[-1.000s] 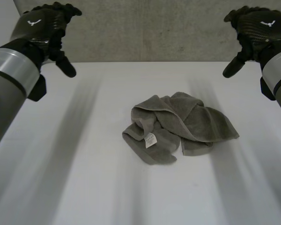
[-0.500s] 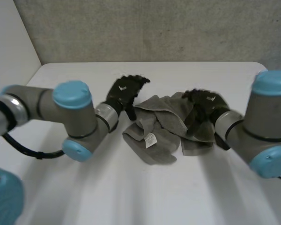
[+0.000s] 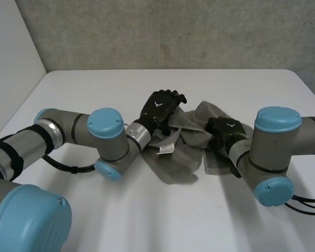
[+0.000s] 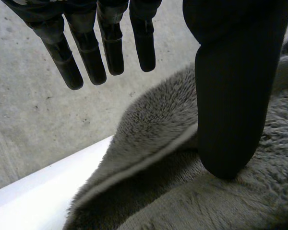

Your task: Fold the towel.

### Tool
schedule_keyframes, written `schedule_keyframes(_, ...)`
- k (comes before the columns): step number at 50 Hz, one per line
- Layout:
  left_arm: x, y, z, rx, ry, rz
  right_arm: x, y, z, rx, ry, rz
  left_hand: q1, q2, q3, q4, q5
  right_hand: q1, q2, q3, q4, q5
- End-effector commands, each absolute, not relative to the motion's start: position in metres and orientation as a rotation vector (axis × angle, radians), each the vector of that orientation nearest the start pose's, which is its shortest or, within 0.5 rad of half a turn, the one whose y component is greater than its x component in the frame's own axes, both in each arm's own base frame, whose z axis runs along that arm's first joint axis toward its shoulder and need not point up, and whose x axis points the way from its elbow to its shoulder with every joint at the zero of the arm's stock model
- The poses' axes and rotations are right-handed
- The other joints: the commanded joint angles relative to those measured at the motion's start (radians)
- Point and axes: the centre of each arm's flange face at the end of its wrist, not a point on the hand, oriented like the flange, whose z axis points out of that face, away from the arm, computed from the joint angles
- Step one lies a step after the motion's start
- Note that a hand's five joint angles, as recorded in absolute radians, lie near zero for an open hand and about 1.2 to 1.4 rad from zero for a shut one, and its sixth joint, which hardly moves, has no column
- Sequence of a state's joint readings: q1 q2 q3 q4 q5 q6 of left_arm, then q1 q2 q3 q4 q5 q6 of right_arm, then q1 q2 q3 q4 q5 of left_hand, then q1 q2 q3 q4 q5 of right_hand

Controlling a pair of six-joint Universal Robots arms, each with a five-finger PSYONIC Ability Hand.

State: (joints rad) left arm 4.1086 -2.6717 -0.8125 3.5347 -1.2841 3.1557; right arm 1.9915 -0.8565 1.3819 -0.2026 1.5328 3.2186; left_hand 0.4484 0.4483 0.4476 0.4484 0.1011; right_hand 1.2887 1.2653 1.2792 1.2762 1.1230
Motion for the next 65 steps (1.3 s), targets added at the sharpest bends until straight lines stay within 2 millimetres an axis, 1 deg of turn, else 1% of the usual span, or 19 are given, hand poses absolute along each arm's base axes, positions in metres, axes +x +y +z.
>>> schedule_keyframes(1,-0.417,-0.324,0.105,-0.815,-1.672,1.717,0.292,-0.307,0.142,-0.483,2.177,-1.631,0.056,0.056,0.057,0.056,0.229,0.108,0.131,0.117,0.12,0.099)
schedule_keyframes(2,-0.417,-0.324,0.105,-0.815,-1.672,1.717,0.292,-0.307,0.142,-0.483,2.176,-1.631,0.056,0.056,0.057,0.056,0.229,0.108,0.131,0.117,0.12,0.099)
schedule_keyframes(7,-0.406,-0.312,0.131,-0.806,-1.681,1.722,0.294,-0.282,0.217,-0.601,1.938,-1.722,0.047,0.047,0.048,0.047,0.22,0.108,0.131,0.117,0.12,0.099)
schedule_keyframes(15,-0.392,-0.296,0.145,-0.763,-1.744,1.725,0.278,-0.232,0.262,-0.699,1.85,-1.778,0.041,0.041,0.042,0.041,0.214,0.108,0.131,0.117,0.12,0.099)
schedule_keyframes(28,-0.392,-0.267,0.151,-0.682,-1.792,1.676,0.259,-0.185,0.279,-0.833,1.926,-1.74,0.138,0.138,0.139,0.138,0.311,0.108,0.131,0.117,0.12,0.099)
schedule_keyframes(37,-0.386,-0.263,0.141,-0.625,-1.837,1.61,0.248,-0.169,0.311,-0.852,1.838,-1.875,0.779,0.78,0.78,0.779,0.952,0.108,0.131,0.117,0.12,0.099)
schedule_keyframes(42,-0.383,-0.269,0.141,-0.607,-1.857,1.637,0.247,-0.171,0.319,-0.878,1.802,-1.928,0.948,0.948,0.949,0.948,1.121,0.108,0.131,0.117,0.12,0.099)
schedule_keyframes(47,-0.359,-0.302,0.148,-0.509,-1.929,1.789,0.255,-0.187,0.313,-1.012,1.802,-1.975,0.948,0.948,0.949,0.948,1.121,0.108,0.131,0.117,0.12,0.099)
schedule_keyframes(50,-0.34,-0.332,0.164,-0.512,-1.943,1.959,0.264,-0.213,0.29,-1.188,1.859,-1.979,0.948,0.948,0.949,0.948,1.121,0.108,0.131,0.117,0.12,0.099)
schedule_keyframes(52,-0.332,-0.352,0.197,-0.592,-1.879,2.163,0.275,-0.242,0.279,-1.382,1.852,-2.039,0.948,0.948,0.949,0.948,1.121,0.108,0.131,0.117,0.12,0.099)
schedule_keyframes(53,-0.332,-0.353,0.197,-0.593,-1.879,2.164,0.275,-0.243,0.279,-1.383,1.852,-2.039,0.948,0.948,0.949,0.948,1.121,0.108,0.131,0.117,0.12,0.099)
schedule_keyframes(55,-0.327,-0.369,0.253,-0.623,-1.699,2.419,0.289,-0.27,0.295,-1.523,1.743,-2.211,0.948,0.948,0.949,0.948,1.121,0.108,0.131,0.117,0.12,0.099)
schedule_keyframes(56,-0.327,-0.369,0.254,-0.623,-1.698,2.42,0.289,-0.27,0.295,-1.523,1.743,-2.212,0.948,0.948,0.949,0.948,1.121,0.108,0.131,0.117,0.12,0.099)
schedule_keyframes(58,-0.326,-0.376,0.311,-0.559,-1.44,2.643,0.298,-0.302,0.349,-1.443,1.515,-2.621,0.948,0.948,0.949,0.948,1.121,0.108,0.131,0.117,0.12,0.099)
schedule_keyframes(59,-0.326,-0.376,0.311,-0.559,-1.438,2.644,0.298,-0.303,0.349,-1.442,1.513,-2.624,0.948,0.948,0.949,0.948,1.121,0.108,0.131,0.117,0.12,0.099)
schedule_keyframes(60,-0.326,-0.374,0.338,-0.503,-1.293,2.717,0.302,-0.31,0.379,-1.315,1.333,-2.826,0.948,0.948,0.949,0.948,1.121,0.108,0.131,0.117,0.12,0.099)
schedule_keyframes(61,-0.326,-0.374,0.338,-0.502,-1.292,2.718,0.304,-0.314,0.402,-1.175,1.111,-3.012,0.948,0.948,0.949,0.948,1.121,0.108,0.131,0.117,0.12,0.099)
schedule_keyframes(63,-0.319,-0.356,0.397,-0.399,-0.957,2.832,0.305,-0.314,0.419,-1.047,0.891,-3.142,0.948,0.948,0.949,0.948,1.121,0.108,0.131,0.117,0.12,0.099)
schedule_keyframes(65,-0.313,-0.345,0.42,-0.357,-0.824,2.859,0.302,-0.31,0.433,-0.924,0.724,-3.228,0.948,0.948,0.949,0.948,1.121,0.108,0.131,0.117,0.12,0.099)
